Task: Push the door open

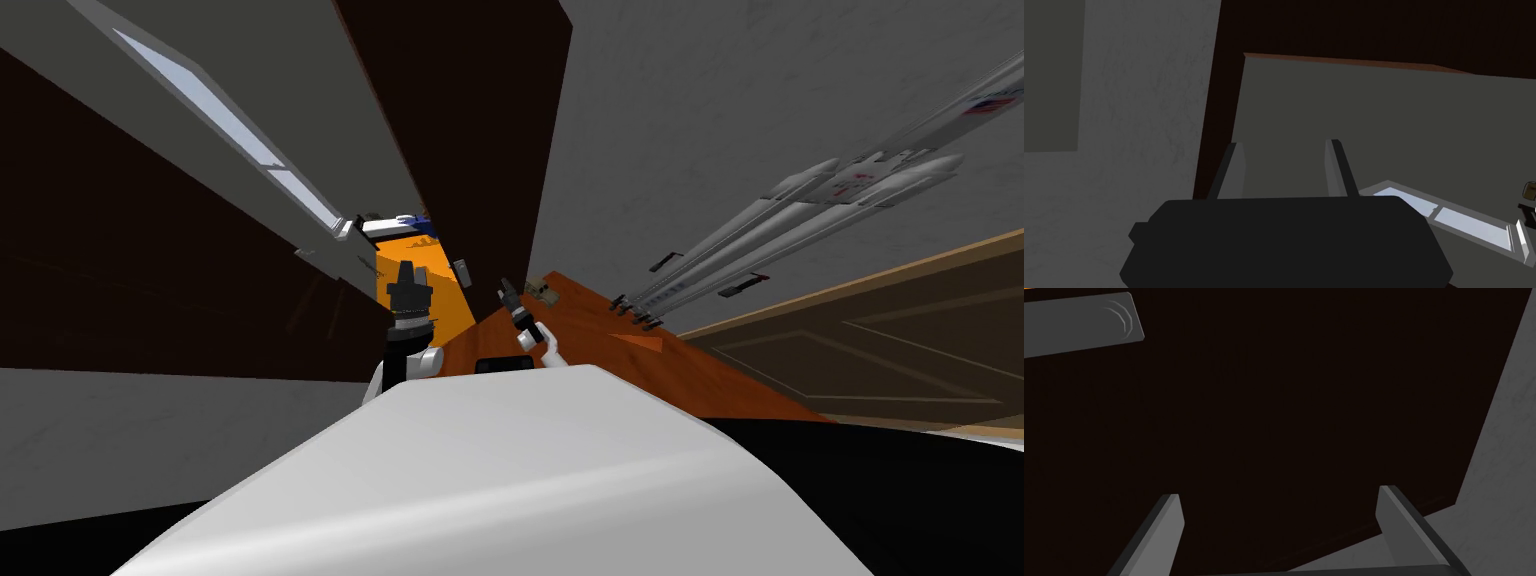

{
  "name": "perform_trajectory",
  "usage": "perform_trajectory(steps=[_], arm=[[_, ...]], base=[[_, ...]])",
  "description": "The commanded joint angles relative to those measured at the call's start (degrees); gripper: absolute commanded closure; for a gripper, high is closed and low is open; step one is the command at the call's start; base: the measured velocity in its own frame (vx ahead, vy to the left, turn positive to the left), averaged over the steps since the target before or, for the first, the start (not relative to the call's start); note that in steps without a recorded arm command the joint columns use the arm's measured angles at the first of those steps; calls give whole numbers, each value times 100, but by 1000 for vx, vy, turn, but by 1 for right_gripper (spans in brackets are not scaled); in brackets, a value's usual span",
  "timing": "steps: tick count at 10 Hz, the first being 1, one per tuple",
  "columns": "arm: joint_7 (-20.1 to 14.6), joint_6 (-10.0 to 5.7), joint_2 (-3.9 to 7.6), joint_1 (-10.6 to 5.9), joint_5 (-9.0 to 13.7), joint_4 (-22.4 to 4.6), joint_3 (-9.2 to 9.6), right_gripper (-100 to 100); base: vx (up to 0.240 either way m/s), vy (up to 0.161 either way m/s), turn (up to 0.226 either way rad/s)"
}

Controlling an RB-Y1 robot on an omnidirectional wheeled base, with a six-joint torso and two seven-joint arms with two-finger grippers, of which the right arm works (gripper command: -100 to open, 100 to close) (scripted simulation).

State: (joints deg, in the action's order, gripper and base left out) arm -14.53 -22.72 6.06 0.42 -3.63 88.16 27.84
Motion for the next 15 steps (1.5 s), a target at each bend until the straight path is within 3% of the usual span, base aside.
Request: perform_trajectory(steps=[1, 15], arm=[[-37, 24, 17, -109, -5, -163, 130, -100], [-345, 220, 97, -1227, -57, -1897, 1403, -100]], base=[[79, 78, -90], [106, 105, -115]])
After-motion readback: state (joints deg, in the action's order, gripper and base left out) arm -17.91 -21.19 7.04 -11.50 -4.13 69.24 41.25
